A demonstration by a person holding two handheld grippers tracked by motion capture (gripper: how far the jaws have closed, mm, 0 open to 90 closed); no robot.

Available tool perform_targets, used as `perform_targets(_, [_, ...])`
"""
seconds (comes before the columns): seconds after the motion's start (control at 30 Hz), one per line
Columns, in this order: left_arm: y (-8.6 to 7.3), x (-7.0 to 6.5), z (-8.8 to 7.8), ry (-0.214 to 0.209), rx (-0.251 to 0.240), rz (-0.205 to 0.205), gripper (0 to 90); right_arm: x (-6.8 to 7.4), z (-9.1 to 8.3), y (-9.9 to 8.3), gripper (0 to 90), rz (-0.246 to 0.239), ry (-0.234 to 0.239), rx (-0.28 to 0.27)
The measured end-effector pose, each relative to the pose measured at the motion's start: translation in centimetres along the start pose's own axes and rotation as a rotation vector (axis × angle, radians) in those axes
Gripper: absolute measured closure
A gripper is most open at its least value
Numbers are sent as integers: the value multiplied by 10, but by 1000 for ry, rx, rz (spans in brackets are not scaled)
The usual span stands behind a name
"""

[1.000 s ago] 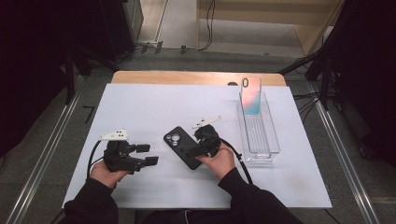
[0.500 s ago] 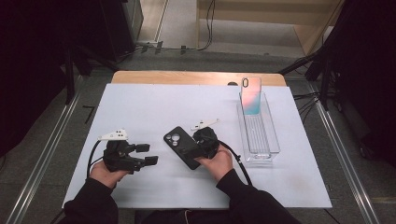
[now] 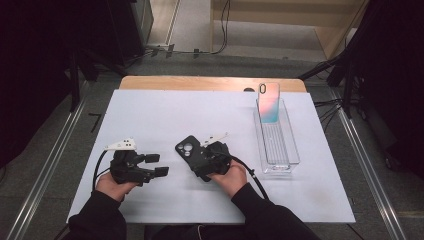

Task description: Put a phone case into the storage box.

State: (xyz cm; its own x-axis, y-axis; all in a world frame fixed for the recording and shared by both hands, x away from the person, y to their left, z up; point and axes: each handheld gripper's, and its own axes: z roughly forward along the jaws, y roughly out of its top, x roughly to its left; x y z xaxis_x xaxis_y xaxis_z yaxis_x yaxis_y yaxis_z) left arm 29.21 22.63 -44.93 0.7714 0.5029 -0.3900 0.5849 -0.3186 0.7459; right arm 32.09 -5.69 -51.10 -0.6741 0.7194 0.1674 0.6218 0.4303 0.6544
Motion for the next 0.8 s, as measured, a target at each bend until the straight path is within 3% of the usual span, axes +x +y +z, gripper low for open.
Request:
perform_targets(0.2, [0,0,0,3,-1,-4,261,7,2,-7,89,-70,-70,-24])
perform_targets(0.4, [1,1,1,5,2,-8,261,11,4,-10,91,-94,-105,-39])
perform_targets(0.8, [4,1,5,27,2,-20,261,10,2,-9,124,-87,-103,-40])
